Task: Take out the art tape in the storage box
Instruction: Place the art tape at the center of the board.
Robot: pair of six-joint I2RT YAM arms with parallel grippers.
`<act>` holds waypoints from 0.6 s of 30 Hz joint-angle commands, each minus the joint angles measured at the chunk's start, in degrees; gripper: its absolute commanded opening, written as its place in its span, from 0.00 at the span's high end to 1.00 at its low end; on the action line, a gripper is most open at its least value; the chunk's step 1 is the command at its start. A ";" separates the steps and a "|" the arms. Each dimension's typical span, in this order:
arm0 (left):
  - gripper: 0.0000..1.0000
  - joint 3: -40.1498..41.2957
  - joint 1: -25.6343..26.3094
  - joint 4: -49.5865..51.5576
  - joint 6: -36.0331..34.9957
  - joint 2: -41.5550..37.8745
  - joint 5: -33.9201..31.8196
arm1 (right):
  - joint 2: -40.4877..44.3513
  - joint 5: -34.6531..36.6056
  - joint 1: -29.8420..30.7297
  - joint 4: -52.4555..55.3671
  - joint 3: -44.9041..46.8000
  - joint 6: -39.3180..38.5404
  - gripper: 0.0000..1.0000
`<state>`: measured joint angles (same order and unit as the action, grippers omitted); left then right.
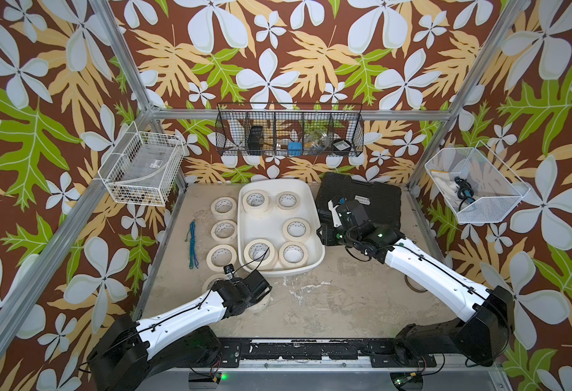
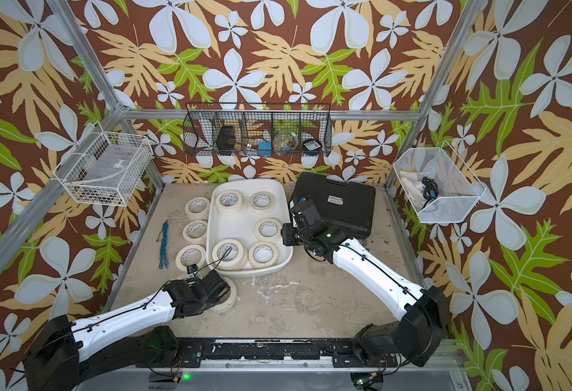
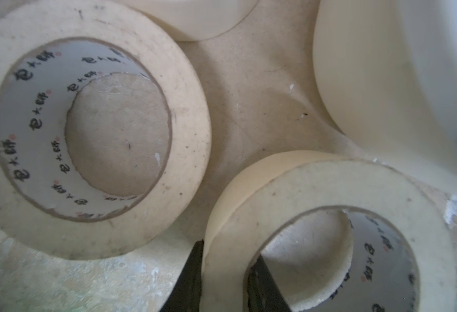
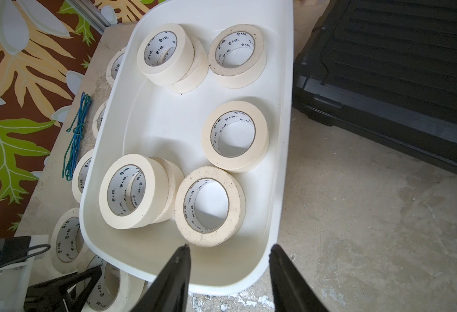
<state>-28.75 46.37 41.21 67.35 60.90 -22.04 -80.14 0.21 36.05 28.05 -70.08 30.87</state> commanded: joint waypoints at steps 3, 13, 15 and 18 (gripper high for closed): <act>0.86 0.72 -0.62 -2.02 -0.03 -0.72 -1.54 | 0.61 -0.02 0.05 -0.58 0.12 -0.02 0.49; 0.52 0.10 -0.68 -1.01 0.44 -1.31 -2.51 | 0.84 -0.12 0.01 -0.24 -0.04 -0.07 0.49; 0.51 -0.05 -0.67 -0.40 0.97 -2.12 -2.82 | 1.23 -0.12 0.00 -0.13 -0.17 -0.02 0.49; 0.51 -1.03 -0.68 1.19 1.89 -4.46 -3.81 | 1.98 0.28 0.07 0.03 -0.38 -0.22 0.49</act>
<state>-28.82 45.82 40.45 67.94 57.84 -23.92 -78.98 0.03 36.05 27.97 -69.97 30.87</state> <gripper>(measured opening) 0.486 0.510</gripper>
